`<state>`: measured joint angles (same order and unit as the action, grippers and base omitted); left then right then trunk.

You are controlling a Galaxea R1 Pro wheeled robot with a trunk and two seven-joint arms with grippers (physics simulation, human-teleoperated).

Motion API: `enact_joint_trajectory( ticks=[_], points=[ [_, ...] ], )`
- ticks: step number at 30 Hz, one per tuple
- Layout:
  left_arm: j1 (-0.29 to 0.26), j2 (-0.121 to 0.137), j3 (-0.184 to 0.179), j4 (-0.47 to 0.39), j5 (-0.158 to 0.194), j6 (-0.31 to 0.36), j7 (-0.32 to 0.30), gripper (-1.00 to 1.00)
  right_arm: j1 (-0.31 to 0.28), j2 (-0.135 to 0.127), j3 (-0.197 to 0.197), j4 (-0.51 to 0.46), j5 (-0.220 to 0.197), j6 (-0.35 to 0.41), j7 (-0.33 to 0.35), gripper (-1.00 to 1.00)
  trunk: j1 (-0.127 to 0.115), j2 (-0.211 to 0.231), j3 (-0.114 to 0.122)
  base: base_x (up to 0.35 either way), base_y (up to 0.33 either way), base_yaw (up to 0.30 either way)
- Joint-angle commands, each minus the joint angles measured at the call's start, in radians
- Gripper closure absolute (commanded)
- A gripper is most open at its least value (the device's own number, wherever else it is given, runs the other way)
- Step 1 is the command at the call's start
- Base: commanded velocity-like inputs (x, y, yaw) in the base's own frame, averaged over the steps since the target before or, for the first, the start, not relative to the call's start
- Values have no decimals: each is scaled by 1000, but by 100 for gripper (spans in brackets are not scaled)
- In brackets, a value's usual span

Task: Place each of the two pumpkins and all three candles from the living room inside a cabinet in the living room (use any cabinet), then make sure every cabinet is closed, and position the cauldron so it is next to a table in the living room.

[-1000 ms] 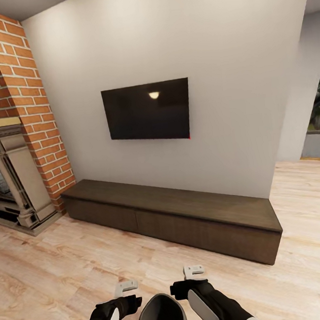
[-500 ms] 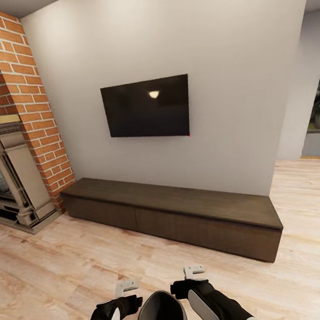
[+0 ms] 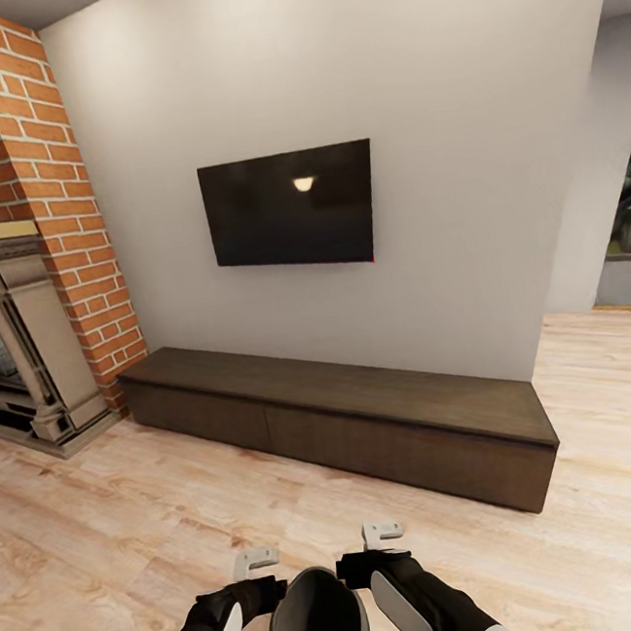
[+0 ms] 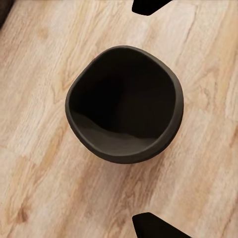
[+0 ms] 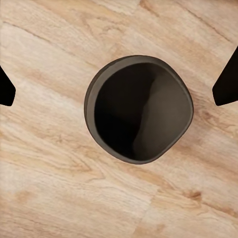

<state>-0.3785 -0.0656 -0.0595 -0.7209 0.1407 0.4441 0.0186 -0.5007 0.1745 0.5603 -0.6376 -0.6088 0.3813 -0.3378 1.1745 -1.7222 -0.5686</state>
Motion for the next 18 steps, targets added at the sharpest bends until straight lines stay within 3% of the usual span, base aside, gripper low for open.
enact_joint_trajectory(
  ticks=[1,18],
  points=[
    [0,0,-1,-5,8,6,2,-100,-1,0,3,-1,-7,3,-8,-100,4,-8,-4,0,0,0],
    [0,3,-2,-12,9,9,0,-100,-1,0,4,-14,-5,11,-6,-100,69,-127,-58,0,0,0]
  ],
)
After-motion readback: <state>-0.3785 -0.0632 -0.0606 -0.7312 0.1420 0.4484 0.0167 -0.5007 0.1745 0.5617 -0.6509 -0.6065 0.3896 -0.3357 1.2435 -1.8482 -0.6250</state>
